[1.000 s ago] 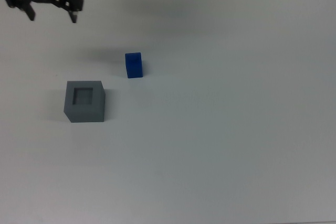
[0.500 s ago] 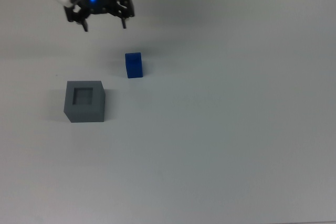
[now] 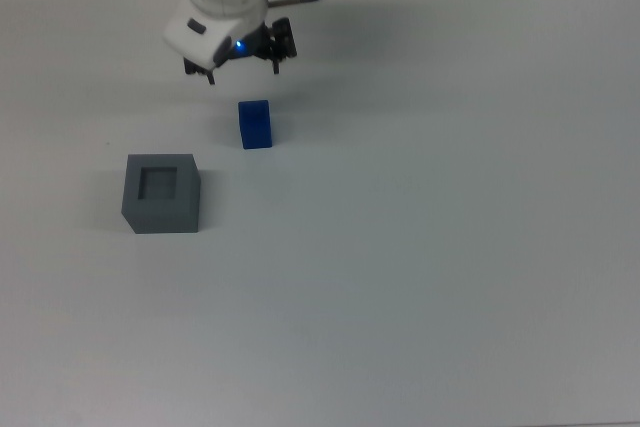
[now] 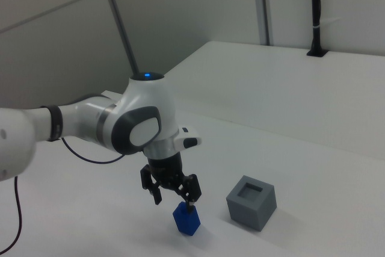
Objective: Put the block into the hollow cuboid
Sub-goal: 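Lower the open gripper down over the blue block, then close the gripper on the blue block, then lift the blue block and carry it above the grey hollow cube, then lower the blue block into the opening of the grey cube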
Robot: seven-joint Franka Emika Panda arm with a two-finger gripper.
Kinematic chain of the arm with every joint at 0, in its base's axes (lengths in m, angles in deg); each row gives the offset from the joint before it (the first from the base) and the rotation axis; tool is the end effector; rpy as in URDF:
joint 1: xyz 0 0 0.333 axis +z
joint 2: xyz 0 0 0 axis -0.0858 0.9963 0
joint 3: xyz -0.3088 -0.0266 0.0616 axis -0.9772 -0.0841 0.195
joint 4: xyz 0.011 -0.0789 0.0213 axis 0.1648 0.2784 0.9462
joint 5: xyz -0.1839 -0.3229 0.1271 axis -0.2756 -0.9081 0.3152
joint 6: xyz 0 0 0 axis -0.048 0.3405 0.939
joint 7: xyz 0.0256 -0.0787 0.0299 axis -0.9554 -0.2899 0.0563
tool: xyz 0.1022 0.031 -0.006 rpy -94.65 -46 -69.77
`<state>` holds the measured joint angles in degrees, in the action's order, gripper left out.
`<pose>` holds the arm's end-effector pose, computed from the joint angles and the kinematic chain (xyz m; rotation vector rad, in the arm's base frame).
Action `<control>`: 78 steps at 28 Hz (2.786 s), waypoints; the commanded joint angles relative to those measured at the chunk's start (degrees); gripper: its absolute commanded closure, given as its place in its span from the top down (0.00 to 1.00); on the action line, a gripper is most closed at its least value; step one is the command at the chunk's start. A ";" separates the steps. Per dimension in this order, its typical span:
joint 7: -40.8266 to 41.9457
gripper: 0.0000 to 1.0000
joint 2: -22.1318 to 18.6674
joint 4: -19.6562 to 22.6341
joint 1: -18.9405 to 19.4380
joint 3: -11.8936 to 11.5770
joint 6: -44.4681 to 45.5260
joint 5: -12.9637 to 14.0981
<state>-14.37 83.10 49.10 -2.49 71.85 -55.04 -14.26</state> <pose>0.5547 -0.0057 0.4079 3.1038 0.3280 -0.2041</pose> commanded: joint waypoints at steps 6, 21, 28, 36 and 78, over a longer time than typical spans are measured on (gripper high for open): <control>-2.19 1.00 6.02 -0.99 1.00 -0.28 -6.23 -2.51; -2.28 0.00 8.13 -1.43 1.00 0.86 -5.89 -5.07; -2.54 0.00 7.87 -8.00 0.21 0.43 0.33 -3.93; -2.81 0.00 7.87 -17.07 -4.27 0.07 5.10 0.29; -1.93 0.00 14.29 -20.24 -10.95 -0.02 -4.22 0.82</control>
<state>-16.54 97.93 28.74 -13.59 71.80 -62.29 -12.52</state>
